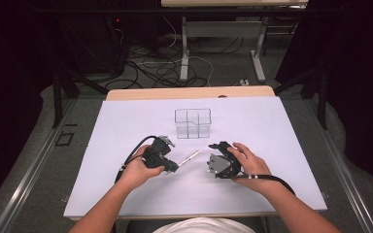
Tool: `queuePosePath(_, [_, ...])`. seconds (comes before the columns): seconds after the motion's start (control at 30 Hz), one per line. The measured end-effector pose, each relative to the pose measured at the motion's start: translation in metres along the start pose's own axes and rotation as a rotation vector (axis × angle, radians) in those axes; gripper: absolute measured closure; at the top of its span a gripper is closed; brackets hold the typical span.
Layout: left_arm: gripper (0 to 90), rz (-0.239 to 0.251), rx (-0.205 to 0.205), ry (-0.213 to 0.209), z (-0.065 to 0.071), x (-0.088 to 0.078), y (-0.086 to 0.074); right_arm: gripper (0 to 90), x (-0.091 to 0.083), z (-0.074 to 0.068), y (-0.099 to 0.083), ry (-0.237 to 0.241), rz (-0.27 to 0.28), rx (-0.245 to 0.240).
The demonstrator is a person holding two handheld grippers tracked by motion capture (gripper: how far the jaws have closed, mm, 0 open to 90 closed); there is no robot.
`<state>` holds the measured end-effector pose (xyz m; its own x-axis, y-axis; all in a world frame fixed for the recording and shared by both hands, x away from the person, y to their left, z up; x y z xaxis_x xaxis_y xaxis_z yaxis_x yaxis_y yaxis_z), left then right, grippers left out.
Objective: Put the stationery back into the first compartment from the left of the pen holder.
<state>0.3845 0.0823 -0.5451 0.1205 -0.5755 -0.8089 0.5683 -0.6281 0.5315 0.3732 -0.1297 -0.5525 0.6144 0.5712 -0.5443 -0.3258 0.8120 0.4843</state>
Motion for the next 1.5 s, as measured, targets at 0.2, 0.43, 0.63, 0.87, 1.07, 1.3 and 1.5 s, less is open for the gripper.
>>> queuePosePath(0.2, [80.1, -0.008, -0.008, -0.006, 0.002, 0.001, 0.000, 44.7, 0.004, -0.010, 0.008, 0.007, -0.006, -0.093])
queuePosePath(0.43, [80.2, -0.010, -0.013, -0.016, 0.004, 0.003, 0.000, 51.5, 0.005, -0.021, 0.016, 0.018, -0.019, -0.186])
queuePosePath(0.63, [80.1, -0.018, -0.015, -0.022, 0.006, 0.005, 0.001, 54.3, 0.009, -0.027, 0.019, 0.032, 0.002, -0.259])
queuePosePath(0.87, [80.2, -0.020, -0.013, -0.035, 0.011, 0.009, 0.003, 56.6, 0.013, -0.032, 0.021, 0.042, -0.030, -0.335])
queuePosePath(1.07, [80.1, -0.029, -0.014, -0.055, 0.019, 0.016, 0.008, 59.7, 0.015, -0.034, 0.025, 0.032, -0.039, -0.391])
queuePosePath(1.3, [80.1, -0.034, -0.015, -0.079, 0.026, 0.023, 0.015, 64.4, 0.017, -0.038, 0.026, 0.030, -0.058, -0.450])
queuePosePath(1.5, [80.1, -0.027, -0.018, -0.100, 0.030, 0.025, 0.018, 69.6, 0.018, -0.040, 0.025, 0.043, -0.088, -0.477])
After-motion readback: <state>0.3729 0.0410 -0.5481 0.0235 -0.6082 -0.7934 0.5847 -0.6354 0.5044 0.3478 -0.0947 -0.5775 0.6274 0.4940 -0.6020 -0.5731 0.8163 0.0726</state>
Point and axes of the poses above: each handheld gripper's, and its own axes: x roughly forward along the jaws, y roughly out of its top, z roughly to its right, the point moved 4 cm from there along x, roughly forward along the jaws, and after that the axes turned 5 degrees about z, right-handed, at the moved point
